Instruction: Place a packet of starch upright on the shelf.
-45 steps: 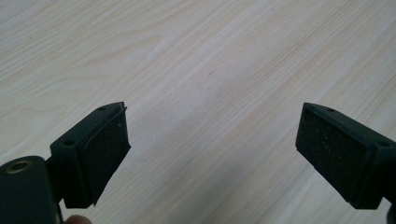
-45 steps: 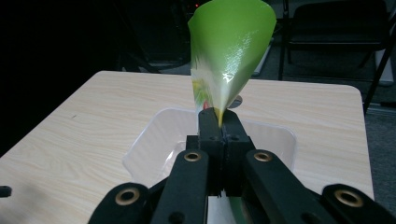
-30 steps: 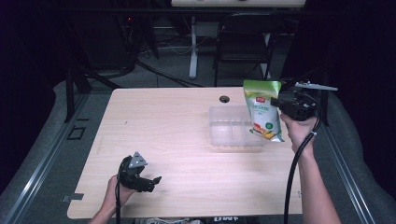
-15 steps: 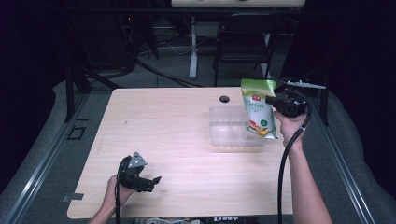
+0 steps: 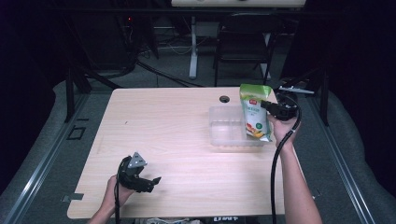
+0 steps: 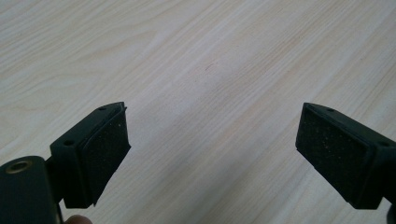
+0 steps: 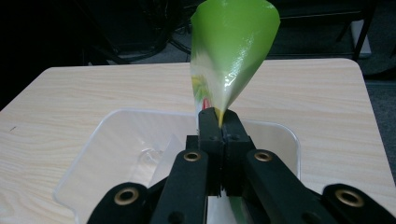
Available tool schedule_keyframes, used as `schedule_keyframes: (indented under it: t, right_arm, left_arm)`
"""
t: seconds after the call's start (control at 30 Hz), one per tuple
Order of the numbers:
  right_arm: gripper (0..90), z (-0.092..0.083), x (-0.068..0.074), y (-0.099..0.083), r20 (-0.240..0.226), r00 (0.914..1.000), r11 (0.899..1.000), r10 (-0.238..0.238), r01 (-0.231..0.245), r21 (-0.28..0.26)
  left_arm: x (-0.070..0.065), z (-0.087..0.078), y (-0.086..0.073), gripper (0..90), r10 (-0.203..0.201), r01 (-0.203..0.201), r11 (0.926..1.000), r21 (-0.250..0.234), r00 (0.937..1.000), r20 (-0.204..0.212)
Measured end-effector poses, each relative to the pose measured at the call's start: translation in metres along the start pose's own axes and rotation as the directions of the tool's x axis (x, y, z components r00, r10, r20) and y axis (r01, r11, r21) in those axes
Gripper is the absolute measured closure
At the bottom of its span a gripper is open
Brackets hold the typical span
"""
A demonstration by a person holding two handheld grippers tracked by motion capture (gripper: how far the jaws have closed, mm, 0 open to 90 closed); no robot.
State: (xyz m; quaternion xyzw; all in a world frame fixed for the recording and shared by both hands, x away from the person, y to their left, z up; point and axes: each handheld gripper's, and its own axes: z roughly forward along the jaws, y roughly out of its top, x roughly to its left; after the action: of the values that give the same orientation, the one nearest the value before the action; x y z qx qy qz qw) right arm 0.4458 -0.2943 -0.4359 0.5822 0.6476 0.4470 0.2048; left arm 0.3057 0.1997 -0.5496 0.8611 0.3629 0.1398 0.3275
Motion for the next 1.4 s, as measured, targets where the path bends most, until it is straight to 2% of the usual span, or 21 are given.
schedule_keyframes:
  t: [0.07,0.2,0.3,0.47,0.57,0.63,0.67,0.83,1.0,1.2,1.4]
  right_arm:
    - [89.0,0.000,-0.003,-0.001,-0.007,0.9999,1.000,0.012,-0.012,0.004]
    - [84.7,0.001,-0.008,0.001,-0.009,0.9999,0.999,0.005,-0.005,0.039]
    - [75.3,0.002,-0.012,0.005,-0.008,1.0000,0.998,-0.001,0.002,0.068]
    - [53.6,0.007,-0.016,0.015,-0.025,0.9996,0.995,-0.010,0.013,0.101]
    - [46.7,0.014,-0.014,0.022,-0.039,0.9987,0.989,-0.033,0.038,0.143]
    - [46.1,0.017,-0.011,0.025,-0.038,0.9982,0.986,-0.046,0.051,0.156]
    - [46.6,0.019,-0.010,0.026,-0.040,0.9979,0.985,-0.051,0.057,0.163]
    - [70.1,0.025,-0.004,0.029,-0.033,0.9971,0.984,-0.068,0.073,0.164]
    - [84.9,0.023,-0.002,0.028,-0.021,0.9967,0.986,-0.078,0.080,0.147]
    - [88.5,0.020,-0.004,0.025,-0.037,0.9981,0.990,-0.049,0.053,0.130]
    - [89.4,0.013,-0.001,0.023,-0.042,0.9974,0.991,-0.058,0.063,0.115]
  left_arm:
    - [0.000,0.000,0.000,9.3,-0.001,0.001,1.0000,0.000,1.0000,0.002]
    - [-0.001,0.000,0.001,9.3,0.003,-0.003,1.0000,0.003,1.0000,0.008]
    - [-0.001,0.000,0.001,9.3,0.008,-0.008,0.9999,0.006,0.9999,0.008]
    - [-0.002,0.001,0.001,9.3,0.003,-0.003,1.0000,0.001,1.0000,0.006]
    - [-0.001,0.001,0.001,9.3,0.006,-0.006,1.0000,0.004,1.0000,0.006]
    - [-0.001,0.001,0.001,9.3,0.008,-0.008,1.0000,0.004,1.0000,0.005]
    - [-0.001,0.001,0.001,9.3,0.005,-0.005,1.0000,0.001,1.0000,0.005]
    - [-0.001,-0.001,0.001,9.4,0.009,-0.009,1.0000,0.000,0.9999,0.007]
    - [-0.001,-0.001,0.001,9.5,0.006,-0.006,1.0000,-0.001,1.0000,0.008]
    - [-0.002,-0.001,0.001,9.6,0.016,-0.016,0.9999,0.002,0.9998,0.007]
    - [-0.002,-0.002,0.001,9.6,0.015,-0.015,0.9999,-0.006,0.9999,0.001]
